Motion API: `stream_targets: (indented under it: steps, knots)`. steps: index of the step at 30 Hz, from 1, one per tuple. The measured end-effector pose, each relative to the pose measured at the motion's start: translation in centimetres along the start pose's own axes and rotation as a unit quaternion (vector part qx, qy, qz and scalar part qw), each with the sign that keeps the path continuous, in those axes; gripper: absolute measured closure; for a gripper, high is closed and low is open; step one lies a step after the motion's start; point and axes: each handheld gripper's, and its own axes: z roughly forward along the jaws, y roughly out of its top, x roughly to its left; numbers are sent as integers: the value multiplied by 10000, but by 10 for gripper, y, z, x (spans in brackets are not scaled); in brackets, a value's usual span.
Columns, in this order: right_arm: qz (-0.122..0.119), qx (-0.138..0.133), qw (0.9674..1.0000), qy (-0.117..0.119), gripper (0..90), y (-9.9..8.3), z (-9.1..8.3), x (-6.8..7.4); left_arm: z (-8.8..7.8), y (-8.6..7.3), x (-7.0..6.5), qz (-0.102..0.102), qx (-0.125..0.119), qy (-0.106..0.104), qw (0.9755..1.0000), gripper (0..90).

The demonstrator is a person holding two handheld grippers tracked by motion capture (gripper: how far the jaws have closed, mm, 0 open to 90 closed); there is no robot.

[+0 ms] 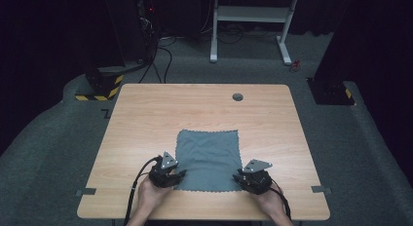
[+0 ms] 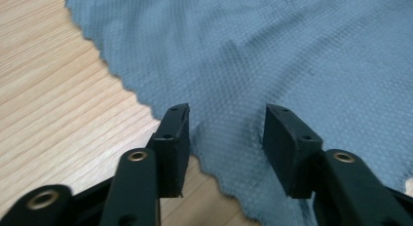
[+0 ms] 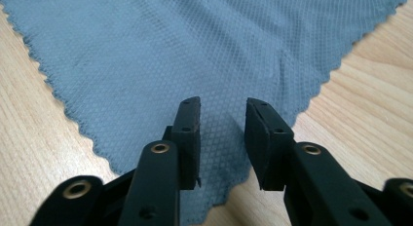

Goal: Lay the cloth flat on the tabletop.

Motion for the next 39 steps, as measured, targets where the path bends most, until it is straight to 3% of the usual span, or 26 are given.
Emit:
stream_targets:
  steps: [6,10,15,16,19,22,25,28,30,31,35,37,39]
  knots:
    - [117,-227,9997,-64,651,18,12,-2,10,16,0,-93,-333,1,9994,484]
    - [120,-101,9997,-172,638,28,30,-3,28,23,5,-80,-115,165,9998,473]
    - [86,-56,9998,-188,626,25,26,-8,25,21,14,-50,-88,245,9996,453]
    - [151,-5,9997,-176,614,24,24,-11,25,21,16,-91,-78,196,9997,444]
    - [178,-76,9995,-233,619,26,21,-18,24,26,23,-46,-64,413,9991,463]
    - [335,-262,9985,-331,623,36,23,-28,25,33,37,-314,-209,402,9985,464]
    - [611,-417,9960,-494,654,46,31,-44,34,43,50,-449,-175,567,9972,470]
    - [834,-360,9936,-668,720,54,43,-60,49,52,58,-532,-88,594,9968,483]
    - [834,-319,9920,-894,757,58,53,-68,55,55,59,-512,-72,609,9968,493]
    - [830,-302,9918,-928,766,59,54,-69,59,56,60,-461,-64,606,9971,495]
    - [687,-297,9923,-988,803,68,65,-72,67,59,63,-568,-193,558,9966,507]
    - [722,-100,9916,-1072,807,70,74,-78,70,60,64,-581,-253,621,9961,502]
    - [805,-181,9901,-1133,810,69,77,-84,72,60,67,-584,-364,658,9955,501]
